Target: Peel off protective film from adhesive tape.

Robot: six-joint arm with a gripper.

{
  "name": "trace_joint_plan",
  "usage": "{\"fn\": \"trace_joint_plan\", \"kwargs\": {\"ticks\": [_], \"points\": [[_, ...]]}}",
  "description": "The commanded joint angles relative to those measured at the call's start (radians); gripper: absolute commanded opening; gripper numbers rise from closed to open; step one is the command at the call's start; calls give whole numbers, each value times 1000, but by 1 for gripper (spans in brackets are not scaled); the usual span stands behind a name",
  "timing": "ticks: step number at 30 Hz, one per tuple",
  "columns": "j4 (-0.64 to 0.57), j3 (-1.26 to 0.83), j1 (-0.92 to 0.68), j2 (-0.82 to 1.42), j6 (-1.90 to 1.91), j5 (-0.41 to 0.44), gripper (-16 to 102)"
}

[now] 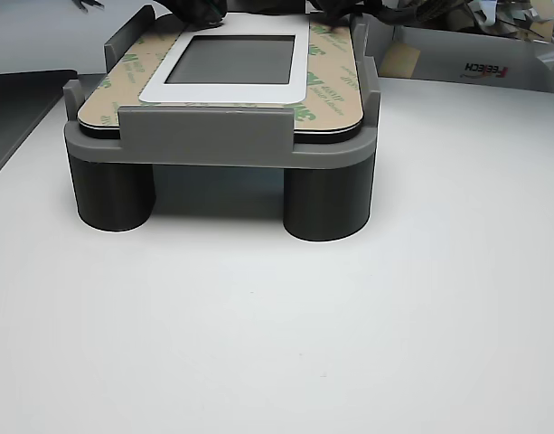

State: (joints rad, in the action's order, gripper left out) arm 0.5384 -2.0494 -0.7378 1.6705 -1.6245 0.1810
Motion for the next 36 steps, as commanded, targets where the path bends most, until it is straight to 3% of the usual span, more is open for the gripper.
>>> {"fn": "trace_joint_plan", "kwargs": {"ticks": [1, 36], "points": [[6, 28, 6, 28, 0, -2, -11], [-2, 29, 6, 43, -2, -15, -11]]}}
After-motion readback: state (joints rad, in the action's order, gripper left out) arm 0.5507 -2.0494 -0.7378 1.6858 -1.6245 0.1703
